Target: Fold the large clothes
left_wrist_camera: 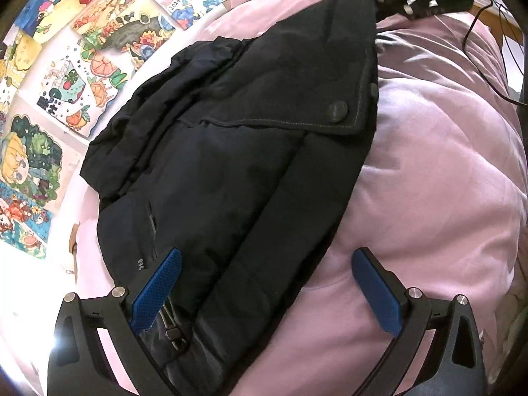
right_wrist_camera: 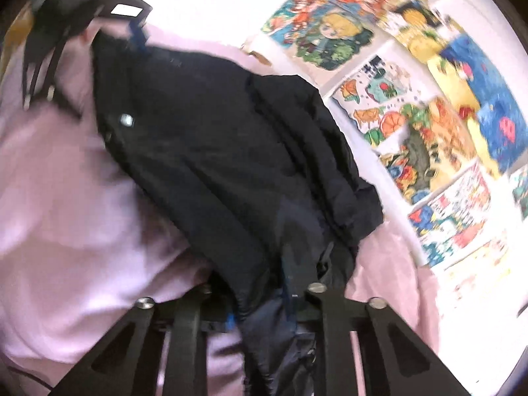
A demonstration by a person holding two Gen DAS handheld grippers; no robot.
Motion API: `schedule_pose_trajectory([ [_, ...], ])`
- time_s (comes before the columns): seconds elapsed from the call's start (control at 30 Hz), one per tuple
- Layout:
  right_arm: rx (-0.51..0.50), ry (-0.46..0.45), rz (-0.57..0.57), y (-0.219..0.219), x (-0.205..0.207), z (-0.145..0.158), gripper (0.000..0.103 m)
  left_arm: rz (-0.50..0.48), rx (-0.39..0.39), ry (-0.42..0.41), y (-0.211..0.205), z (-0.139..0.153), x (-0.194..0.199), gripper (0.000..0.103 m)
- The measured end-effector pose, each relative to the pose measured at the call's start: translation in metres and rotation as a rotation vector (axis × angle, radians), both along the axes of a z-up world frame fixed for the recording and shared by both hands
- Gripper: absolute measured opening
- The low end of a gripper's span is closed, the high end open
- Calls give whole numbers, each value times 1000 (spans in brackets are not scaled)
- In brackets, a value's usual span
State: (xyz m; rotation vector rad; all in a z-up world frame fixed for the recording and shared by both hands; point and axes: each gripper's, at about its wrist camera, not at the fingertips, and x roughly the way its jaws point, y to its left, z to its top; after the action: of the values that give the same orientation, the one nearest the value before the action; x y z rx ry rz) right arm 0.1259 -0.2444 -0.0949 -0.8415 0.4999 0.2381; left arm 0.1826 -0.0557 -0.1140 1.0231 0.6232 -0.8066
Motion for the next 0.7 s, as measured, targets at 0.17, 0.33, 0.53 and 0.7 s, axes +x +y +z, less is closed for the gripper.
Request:
schedule_pose_trajectory([
  [0.17,252,47,-85,-10,18,40,15,41,-17,-39,1,7,7,102],
  [0.33,335,35,-130,-13,24,58,15,140,-50,-95,10,22,24,89],
  [0.53,311,15,-132,-10,21,58,14,208,-129,-82,26,45,38,51],
  [0.7,222,-7,-126,-7,20,49,15,212,-188,-118,24,69,34,26],
])
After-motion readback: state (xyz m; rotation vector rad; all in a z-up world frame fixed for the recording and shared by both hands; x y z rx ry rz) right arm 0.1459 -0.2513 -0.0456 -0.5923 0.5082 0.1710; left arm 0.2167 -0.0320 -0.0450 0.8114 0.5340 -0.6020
